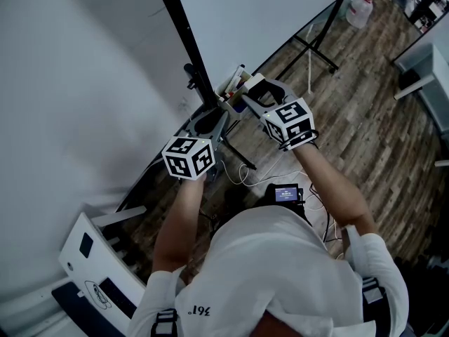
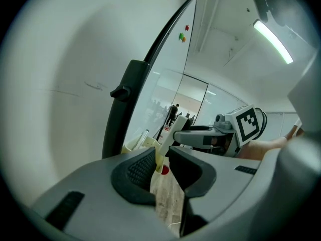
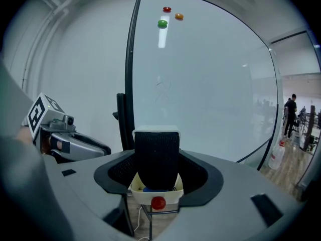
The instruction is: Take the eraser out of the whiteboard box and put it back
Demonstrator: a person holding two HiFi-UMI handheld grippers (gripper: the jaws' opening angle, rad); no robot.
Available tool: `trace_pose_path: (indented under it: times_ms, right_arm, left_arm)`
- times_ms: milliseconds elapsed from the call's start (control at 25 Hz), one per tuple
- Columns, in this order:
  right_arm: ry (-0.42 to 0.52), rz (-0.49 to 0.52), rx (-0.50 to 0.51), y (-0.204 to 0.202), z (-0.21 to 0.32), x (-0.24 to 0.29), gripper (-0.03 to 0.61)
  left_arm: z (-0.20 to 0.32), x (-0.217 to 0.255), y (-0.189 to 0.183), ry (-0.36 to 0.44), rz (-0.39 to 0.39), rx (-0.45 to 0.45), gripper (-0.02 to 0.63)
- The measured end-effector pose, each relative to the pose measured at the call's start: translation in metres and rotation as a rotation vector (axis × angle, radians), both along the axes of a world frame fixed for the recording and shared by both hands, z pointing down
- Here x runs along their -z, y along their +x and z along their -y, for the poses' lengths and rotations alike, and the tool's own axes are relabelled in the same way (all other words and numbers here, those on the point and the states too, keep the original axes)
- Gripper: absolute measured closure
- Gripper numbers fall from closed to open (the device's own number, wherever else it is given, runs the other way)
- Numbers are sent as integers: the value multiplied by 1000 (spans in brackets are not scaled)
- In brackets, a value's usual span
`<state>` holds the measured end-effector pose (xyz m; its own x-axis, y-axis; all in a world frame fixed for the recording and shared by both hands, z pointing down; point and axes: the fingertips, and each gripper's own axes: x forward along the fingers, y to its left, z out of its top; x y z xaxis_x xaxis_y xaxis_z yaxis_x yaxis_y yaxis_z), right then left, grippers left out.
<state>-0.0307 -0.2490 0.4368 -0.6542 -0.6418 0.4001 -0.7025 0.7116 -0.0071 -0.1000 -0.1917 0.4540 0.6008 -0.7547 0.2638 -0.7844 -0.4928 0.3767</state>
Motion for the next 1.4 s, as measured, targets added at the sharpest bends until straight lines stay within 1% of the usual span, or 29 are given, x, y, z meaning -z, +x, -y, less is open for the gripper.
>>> trace_pose_path:
  times_ms: [280,840,1120,1400]
  right_arm:
    - [25,22,-15,8,-4,18,314]
    - [83,74,-41,34,-26,56,314]
    - [95,91,-63,56,-39,66,314]
    - [94,136,-76,70,-54,77,313]
  left_arm:
    - [-2,19,3,33,-6,-11,540]
    - [-14,48,23,84,-26,-54,540]
    - [-23,64,30,116,-44,-66,540]
    - [-31,73,37,133,-59,-79,540]
